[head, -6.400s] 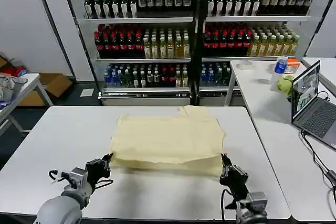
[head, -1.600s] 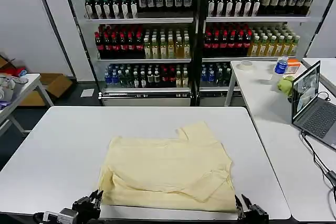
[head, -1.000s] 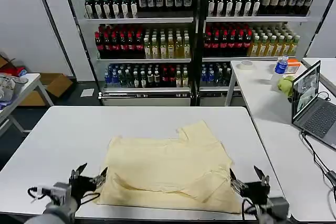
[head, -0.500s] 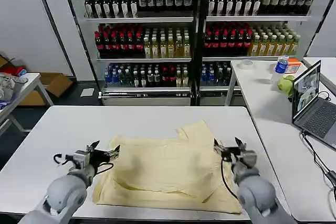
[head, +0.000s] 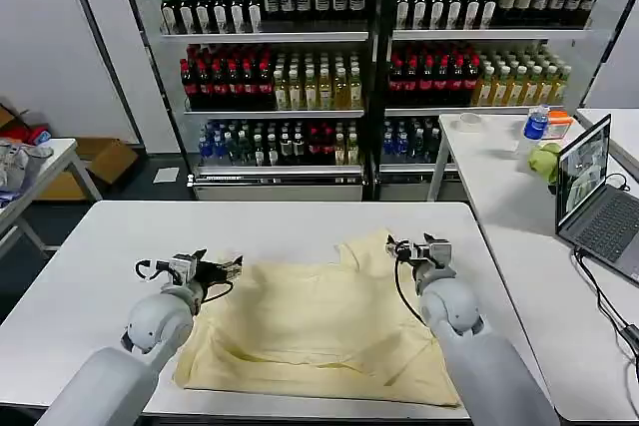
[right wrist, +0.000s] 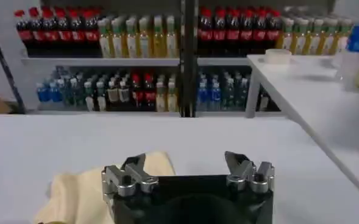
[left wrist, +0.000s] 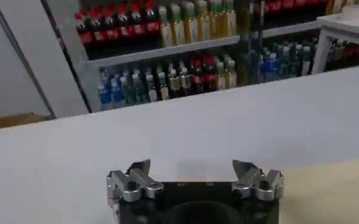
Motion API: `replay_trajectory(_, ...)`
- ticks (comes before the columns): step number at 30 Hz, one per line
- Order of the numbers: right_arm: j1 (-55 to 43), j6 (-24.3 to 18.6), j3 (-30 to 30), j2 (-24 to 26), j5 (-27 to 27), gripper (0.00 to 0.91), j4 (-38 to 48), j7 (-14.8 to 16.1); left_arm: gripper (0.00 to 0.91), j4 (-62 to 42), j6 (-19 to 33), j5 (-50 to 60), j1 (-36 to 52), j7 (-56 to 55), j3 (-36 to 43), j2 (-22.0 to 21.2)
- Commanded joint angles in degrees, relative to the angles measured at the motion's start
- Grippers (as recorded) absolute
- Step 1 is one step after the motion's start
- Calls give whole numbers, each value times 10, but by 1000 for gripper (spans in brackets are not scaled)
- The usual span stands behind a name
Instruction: Fold and organize the clothes.
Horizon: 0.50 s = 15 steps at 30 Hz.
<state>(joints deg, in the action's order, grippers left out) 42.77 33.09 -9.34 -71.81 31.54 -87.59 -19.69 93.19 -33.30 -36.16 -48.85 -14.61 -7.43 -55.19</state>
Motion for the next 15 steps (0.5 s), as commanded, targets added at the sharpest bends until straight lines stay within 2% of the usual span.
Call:
replay_trajectory(1,-46,2,16,-21,12,907,70,-2,907,-54,0,-3,42,-1,27,-6)
replay_trajectory(9,-50,2,21,-31,15,907,86,2,907,-42,0,-3,23,-3,25,2)
replay_trajectory(10,-51,2,22,-33,16,877,90,1,887,-39,0,-4,20,-3,25,3)
replay_trajectory(11,-53,2,22,-35,18,856,94,1,806,-37,0,-4,17,-3,25,4)
replay_trajectory(12,-53,2,22,-36,19,826,96,1,574,-36,0,-4,15,-3,24,5)
replay_trajectory(13,-54,2,23,-38,23,746,100,0,464,-35,0,-4,11,-3,24,5)
replay_trajectory(14,-55,2,23,-39,26,695,102,0,252,-34,0,-4,9,-3,24,4)
replay_trajectory(15,-55,2,24,-40,28,564,104,0,101,-32,0,-4,8,-4,23,4)
